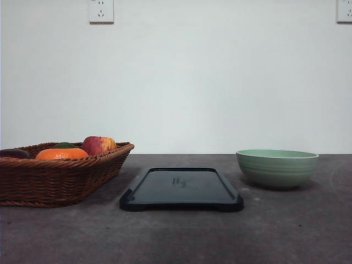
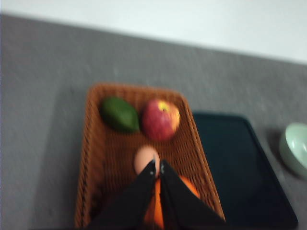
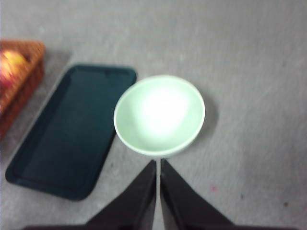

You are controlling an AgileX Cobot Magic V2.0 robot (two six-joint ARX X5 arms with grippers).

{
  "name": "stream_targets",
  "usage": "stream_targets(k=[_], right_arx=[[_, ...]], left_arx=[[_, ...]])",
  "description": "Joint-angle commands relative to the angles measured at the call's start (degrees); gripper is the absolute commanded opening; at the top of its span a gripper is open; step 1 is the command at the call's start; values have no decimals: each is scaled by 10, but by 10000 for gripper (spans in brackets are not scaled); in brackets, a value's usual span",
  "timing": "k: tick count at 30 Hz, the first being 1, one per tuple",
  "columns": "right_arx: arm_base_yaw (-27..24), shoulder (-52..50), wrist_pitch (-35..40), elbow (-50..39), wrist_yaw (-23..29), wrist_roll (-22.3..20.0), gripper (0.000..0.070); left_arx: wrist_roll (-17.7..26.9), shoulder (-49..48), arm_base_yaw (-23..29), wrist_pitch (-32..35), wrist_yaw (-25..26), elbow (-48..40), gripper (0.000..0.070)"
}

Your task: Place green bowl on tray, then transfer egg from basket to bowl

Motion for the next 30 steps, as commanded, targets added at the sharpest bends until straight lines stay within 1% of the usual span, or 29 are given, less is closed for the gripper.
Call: stream_targets(k=[1,3,6,9,11,12,13,14,15,16,17,18,20,22,25,30], right_arx=[[1,17,-8,16,-11,-8,5],[1,33,-21,24,-22,-8,5],[1,49,-35,31,-25,-9,5],[1,53,-35,32,-25,-10,6],[1,54,-35,32,-25,-14,42],[1,54,-36,32,-25,-13,148],[1,54,-38,32,-25,-12,258],[1,54,-40,32,-25,-11,369],[1,54,-41,32,-24,-5,402],[1,54,-42,32,-24,0,417],[1,54,-43,32,-25,5,415],[1,54,-44,32,-24,13,403],[1,57,-49,34,-22,26,365],[0,71,-65,46,-22,28,323],[-3,117,-109,82,-22,23,320],[-3,225,-177,166,-16,-10,320]], left_arx=[[11,28,-4,-23,11,34,1],[15,59,-9,-54,11,62,1],[27,99,-14,-96,11,97,0],[42,121,-17,-106,11,113,1],[45,126,-18,-102,11,114,2],[45,126,-18,-101,11,114,30],[45,126,-18,-100,11,114,81],[45,126,-17,-100,11,114,155],[45,126,-18,-101,11,114,235],[45,126,-18,-101,11,114,307],[45,126,-18,-102,11,114,370],[45,126,-18,-102,11,114,382],[45,126,-18,-102,11,114,385],[44,126,-18,-102,11,114,385],[44,126,-18,-102,11,114,385],[44,126,-18,-104,11,114,385]])
